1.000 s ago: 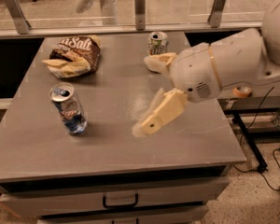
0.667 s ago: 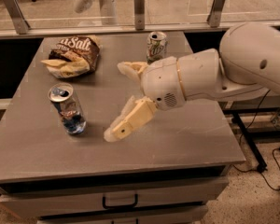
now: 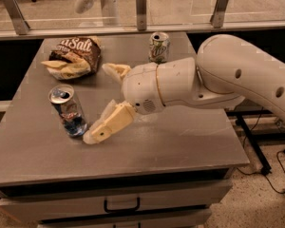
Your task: Move redbull can near 7up can
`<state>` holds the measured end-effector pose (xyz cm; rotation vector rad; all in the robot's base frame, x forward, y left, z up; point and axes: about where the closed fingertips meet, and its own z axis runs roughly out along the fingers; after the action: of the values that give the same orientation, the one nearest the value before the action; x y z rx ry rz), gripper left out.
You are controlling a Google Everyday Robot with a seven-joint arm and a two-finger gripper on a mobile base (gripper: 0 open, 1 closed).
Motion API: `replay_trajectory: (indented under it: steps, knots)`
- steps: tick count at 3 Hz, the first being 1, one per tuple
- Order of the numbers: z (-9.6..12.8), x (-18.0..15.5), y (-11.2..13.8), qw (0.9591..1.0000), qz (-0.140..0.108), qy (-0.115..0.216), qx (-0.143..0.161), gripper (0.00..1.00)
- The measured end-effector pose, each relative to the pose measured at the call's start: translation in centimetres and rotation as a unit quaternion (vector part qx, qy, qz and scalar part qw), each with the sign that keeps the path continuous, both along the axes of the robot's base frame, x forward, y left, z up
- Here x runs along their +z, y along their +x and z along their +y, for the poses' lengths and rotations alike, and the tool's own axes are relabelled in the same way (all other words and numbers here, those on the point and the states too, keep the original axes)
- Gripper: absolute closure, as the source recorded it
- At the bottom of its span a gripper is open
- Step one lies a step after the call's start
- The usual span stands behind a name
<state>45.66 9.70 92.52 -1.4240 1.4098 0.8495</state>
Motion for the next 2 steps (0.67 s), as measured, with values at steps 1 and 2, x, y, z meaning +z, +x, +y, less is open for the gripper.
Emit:
replay_trajectory:
  steps: [1,2]
  knots:
    - [1.3,-0.9,0.1,0.9999,0.005,0.009,-0.002,0.00]
    - [3.0,-2.0,0.6,0.9995,0.005,0.030,-0.009,0.00]
